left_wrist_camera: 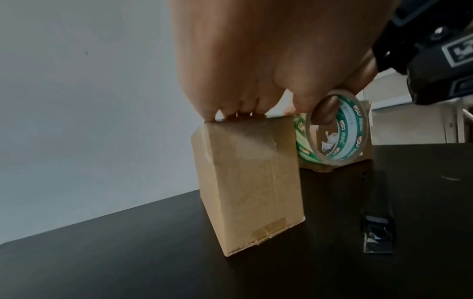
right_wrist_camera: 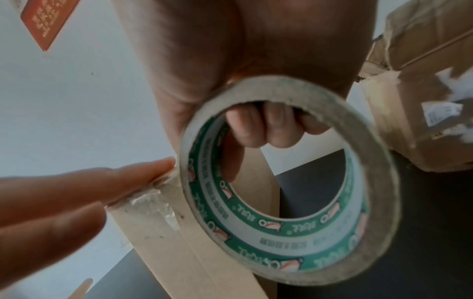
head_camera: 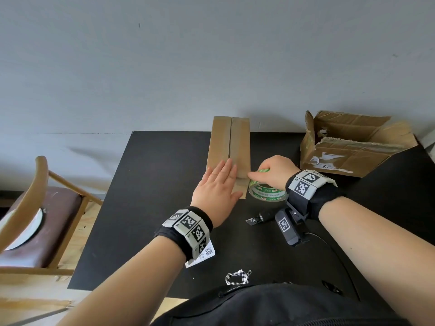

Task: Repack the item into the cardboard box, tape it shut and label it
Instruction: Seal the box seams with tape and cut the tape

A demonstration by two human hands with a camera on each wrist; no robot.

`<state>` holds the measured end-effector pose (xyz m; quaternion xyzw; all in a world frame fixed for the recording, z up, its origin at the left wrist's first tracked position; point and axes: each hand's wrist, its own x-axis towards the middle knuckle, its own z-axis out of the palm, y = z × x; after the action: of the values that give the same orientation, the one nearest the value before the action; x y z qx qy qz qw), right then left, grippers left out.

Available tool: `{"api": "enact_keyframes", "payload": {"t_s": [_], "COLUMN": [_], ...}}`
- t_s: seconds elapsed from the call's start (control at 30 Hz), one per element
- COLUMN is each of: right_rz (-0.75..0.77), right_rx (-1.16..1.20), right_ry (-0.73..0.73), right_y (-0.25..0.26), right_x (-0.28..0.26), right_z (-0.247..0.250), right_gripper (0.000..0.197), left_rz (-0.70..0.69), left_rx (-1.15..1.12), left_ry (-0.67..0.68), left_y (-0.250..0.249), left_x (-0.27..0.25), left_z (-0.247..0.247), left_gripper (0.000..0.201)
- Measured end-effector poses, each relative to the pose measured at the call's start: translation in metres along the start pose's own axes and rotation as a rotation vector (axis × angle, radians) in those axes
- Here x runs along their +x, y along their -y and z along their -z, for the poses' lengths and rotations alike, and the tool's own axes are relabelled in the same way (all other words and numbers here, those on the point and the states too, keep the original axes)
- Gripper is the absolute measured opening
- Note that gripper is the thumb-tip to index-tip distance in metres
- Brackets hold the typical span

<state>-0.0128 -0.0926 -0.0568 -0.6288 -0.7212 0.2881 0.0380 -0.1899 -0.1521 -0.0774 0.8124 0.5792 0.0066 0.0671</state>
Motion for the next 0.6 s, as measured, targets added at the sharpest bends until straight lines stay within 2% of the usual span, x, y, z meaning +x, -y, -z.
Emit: {"api": "enact_keyframes", "payload": {"t_s": [0.1,0.27,0.37,0.6], "right_rz": [-0.014,-0.082,-0.070,-0.009], "right_rx": [0.116,0.467,0.502,0.456], "right_ry": [-0.011,-0.081,-0.077,0.012], "right_y": [-0.007,-0.025,-0.025,0.004], "right_x": [-0.003,-0.011,-0.011,-0.002], "right_z": [-0.003,-0.006,-0.013,-0.031], "right_gripper": [0.051,0.055,0.060,0.053], "left_rz": [0.006,0.015,0.015,0.032], "left_rx": [0.075,0.116,0.086,0.153], "left_ry": [0.048,0.056,0.067,0.066], "left_y": [0.000,-0.001,0.002,0.037], "left_x": [0.000,-0.002,-0.001,-0.012], "left_z": [-0.002,-0.002,-0.001,0.010], "left_gripper": [0.069,0.074,0.074,0.065]}}
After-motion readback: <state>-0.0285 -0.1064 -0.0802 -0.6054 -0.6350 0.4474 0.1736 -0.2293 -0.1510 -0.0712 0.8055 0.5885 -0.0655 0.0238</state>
